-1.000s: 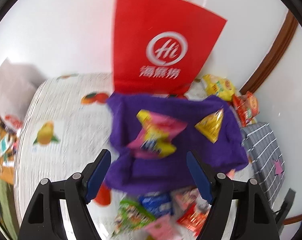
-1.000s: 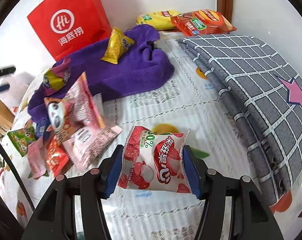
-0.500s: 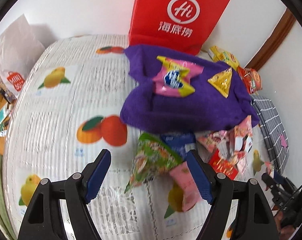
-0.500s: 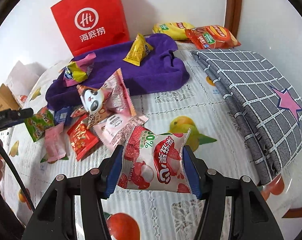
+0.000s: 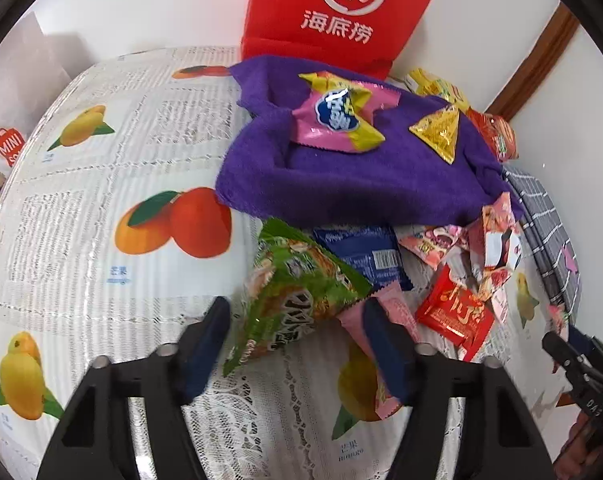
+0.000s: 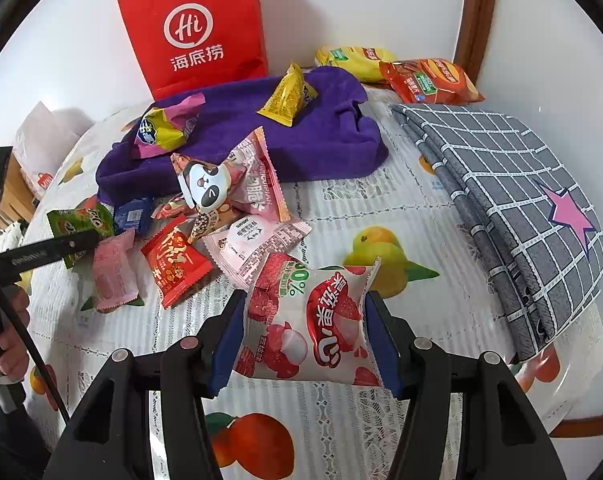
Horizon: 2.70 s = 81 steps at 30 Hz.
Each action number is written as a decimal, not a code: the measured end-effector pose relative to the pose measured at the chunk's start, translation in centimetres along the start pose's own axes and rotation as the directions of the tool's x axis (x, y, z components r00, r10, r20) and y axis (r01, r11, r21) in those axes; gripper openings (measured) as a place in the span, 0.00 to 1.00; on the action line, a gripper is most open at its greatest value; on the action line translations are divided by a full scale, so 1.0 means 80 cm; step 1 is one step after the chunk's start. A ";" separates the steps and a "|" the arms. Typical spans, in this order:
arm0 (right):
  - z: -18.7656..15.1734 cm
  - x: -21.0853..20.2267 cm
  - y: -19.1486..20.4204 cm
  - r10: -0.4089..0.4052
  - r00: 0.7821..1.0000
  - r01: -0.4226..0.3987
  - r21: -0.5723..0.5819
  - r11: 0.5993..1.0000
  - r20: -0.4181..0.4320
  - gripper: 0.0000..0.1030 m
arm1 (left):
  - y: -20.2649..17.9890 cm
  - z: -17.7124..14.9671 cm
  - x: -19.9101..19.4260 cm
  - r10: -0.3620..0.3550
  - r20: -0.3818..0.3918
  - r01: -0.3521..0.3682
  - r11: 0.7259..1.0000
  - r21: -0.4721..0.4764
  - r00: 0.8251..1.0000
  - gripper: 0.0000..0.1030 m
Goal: Organize snacks
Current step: 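Grasp the green snack bag with the left tool while the right tool holds the lychee bag, then carry the green bag and the lychee bag over the purple towel with both tools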
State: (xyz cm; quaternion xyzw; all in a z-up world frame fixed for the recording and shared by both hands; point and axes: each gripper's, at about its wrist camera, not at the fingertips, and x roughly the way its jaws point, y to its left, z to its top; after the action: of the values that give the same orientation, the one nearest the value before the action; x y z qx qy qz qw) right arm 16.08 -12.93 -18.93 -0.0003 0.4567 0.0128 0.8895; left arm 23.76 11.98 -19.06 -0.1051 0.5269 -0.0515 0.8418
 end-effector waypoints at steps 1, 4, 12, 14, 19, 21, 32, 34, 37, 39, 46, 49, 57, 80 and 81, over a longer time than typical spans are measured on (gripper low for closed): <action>0.000 0.000 0.001 0.000 1.000 0.000 -0.002 1.000 -0.001 0.56 | 0.000 -0.001 0.002 0.001 -0.002 -0.001 1.000 0.002 1.000 0.53; 0.001 -0.002 0.003 0.003 1.000 -0.003 -0.009 1.000 0.002 0.56 | 0.000 -0.003 0.004 0.001 0.004 -0.001 1.000 0.005 1.000 0.43; -0.001 -0.009 0.007 0.018 1.000 -0.018 -0.010 1.000 0.013 0.56 | 0.008 -0.011 -0.018 -0.002 0.046 0.003 1.000 -0.004 0.999 0.35; -0.001 -0.012 0.009 0.026 1.000 -0.025 -0.014 1.000 0.017 0.56 | 0.009 -0.013 -0.026 -0.003 0.055 0.004 1.000 -0.008 0.998 0.35; -0.003 -0.023 0.014 0.045 0.998 -0.044 -0.021 0.999 0.034 0.56 | 0.009 -0.016 -0.052 -0.012 0.087 0.012 1.000 -0.005 0.996 0.35; -0.002 -0.030 0.015 0.054 0.998 -0.053 -0.023 0.998 0.045 0.56 | 0.007 -0.016 -0.061 -0.009 0.101 0.009 1.000 0.000 0.995 0.35; 0.029 -0.062 0.013 0.076 0.989 -0.073 -0.036 0.997 0.125 0.56 | -0.020 -0.005 -0.111 -0.026 0.172 0.020 0.999 0.033 0.985 0.35; 0.038 -0.066 0.010 0.089 0.986 -0.085 -0.035 0.996 0.140 0.56 | -0.025 -0.002 -0.116 -0.032 0.179 0.025 0.999 0.041 0.983 0.35; 0.054 -0.073 0.008 0.084 0.983 -0.078 -0.042 0.996 0.165 0.56 | -0.037 0.004 -0.121 -0.030 0.189 0.020 0.998 0.053 0.981 0.35; 0.063 -0.077 0.006 0.085 0.980 -0.078 -0.046 0.996 0.180 0.56 | -0.044 0.007 -0.123 -0.028 0.196 0.017 0.998 0.061 0.980 0.35; 0.090 -0.083 -0.002 0.097 0.971 -0.087 -0.055 0.995 0.220 0.56 | -0.068 0.024 -0.120 -0.046 0.209 0.030 0.996 0.078 0.977 0.34; 0.104 -0.080 -0.004 0.101 0.968 -0.089 -0.063 0.994 0.228 0.56 | -0.079 0.035 -0.113 -0.044 0.206 0.026 0.996 0.089 0.978 0.34; 0.131 -0.063 -0.008 0.121 0.965 -0.109 -0.061 0.992 0.235 0.56 | -0.100 0.058 -0.100 -0.037 0.205 0.014 0.993 0.115 0.978 0.35; 0.211 0.005 0.004 0.216 0.951 -0.211 -0.044 0.976 0.222 0.56 | -0.110 0.117 -0.060 -0.024 0.202 -0.001 0.992 0.124 0.979 0.35; 0.214 0.009 0.004 0.221 0.950 -0.216 -0.044 0.975 0.219 0.56 | -0.109 0.119 -0.057 -0.022 0.200 -0.003 0.992 0.124 0.980 0.35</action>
State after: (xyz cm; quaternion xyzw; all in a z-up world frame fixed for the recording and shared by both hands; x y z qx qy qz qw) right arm 30.39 -12.35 -9.57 0.0430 0.3513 0.1156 0.9281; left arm 30.51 5.53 -9.02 -0.0602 0.4345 -0.0772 0.8953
